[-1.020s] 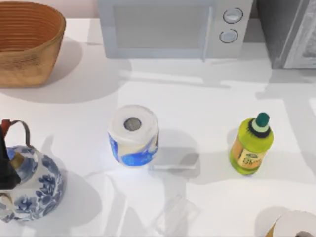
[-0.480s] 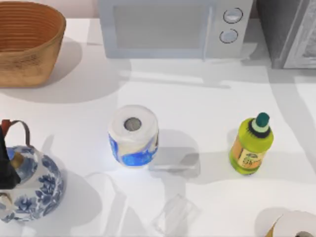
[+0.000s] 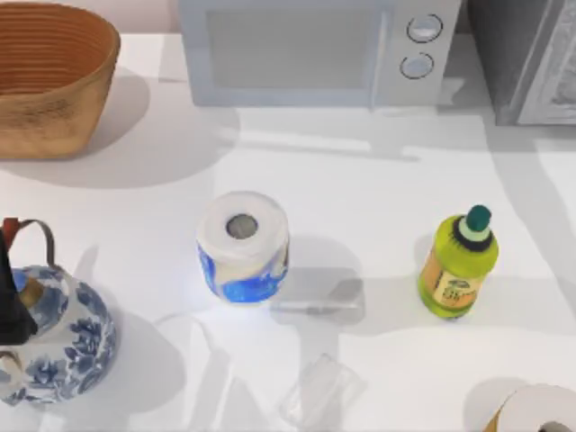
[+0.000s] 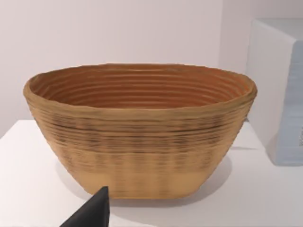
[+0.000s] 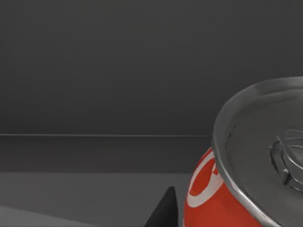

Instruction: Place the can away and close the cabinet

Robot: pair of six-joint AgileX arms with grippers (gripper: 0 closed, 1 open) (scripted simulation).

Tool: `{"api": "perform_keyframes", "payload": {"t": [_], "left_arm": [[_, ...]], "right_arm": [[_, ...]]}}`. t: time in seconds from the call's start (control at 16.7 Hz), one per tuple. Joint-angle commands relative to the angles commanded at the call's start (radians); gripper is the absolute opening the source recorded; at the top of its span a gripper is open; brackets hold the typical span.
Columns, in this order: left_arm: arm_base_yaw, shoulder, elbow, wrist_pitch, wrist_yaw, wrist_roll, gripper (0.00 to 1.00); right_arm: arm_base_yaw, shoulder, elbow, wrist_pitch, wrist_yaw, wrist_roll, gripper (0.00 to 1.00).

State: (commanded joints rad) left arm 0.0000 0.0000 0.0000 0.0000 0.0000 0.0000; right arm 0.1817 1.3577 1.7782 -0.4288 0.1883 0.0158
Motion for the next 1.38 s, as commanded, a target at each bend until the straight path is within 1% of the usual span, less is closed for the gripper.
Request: {"api": "perform_keyframes", "payload": {"t": [0.12, 0.24, 0.66, 0.84, 1.02, 1.32, 1.38], "left_arm": [[0.000, 0.000, 0.000, 0.000, 0.000, 0.000, 1.00], [0.000, 0.000, 0.000, 0.000, 0.000, 0.000, 1.00], [0.000, 0.000, 0.000, 0.000, 0.000, 0.000, 1.00], [0.000, 0.000, 0.000, 0.000, 0.000, 0.000, 1.00], [0.000, 0.000, 0.000, 0.000, 0.000, 0.000, 1.00], [0.000, 0.000, 0.000, 0.000, 0.000, 0.000, 1.00], [0.000, 0.000, 0.000, 0.000, 0.000, 0.000, 1.00]], "right_arm": [[0.002, 0.064, 0.076, -0.021, -0.013, -0.003, 0.00], [0.002, 0.153, 0.194, -0.051, -0.028, -0.002, 0.00], [-0.036, 0.539, 0.740, -0.186, -0.069, 0.008, 0.00], [-0.063, 0.665, 0.910, -0.230, -0.071, 0.005, 0.00], [-0.083, 0.728, 0.987, -0.250, -0.066, 0.002, 0.00], [-0.085, 0.732, 0.991, -0.251, -0.066, 0.001, 0.00], [-0.085, 0.732, 0.991, -0.251, -0.066, 0.001, 0.08]]}}
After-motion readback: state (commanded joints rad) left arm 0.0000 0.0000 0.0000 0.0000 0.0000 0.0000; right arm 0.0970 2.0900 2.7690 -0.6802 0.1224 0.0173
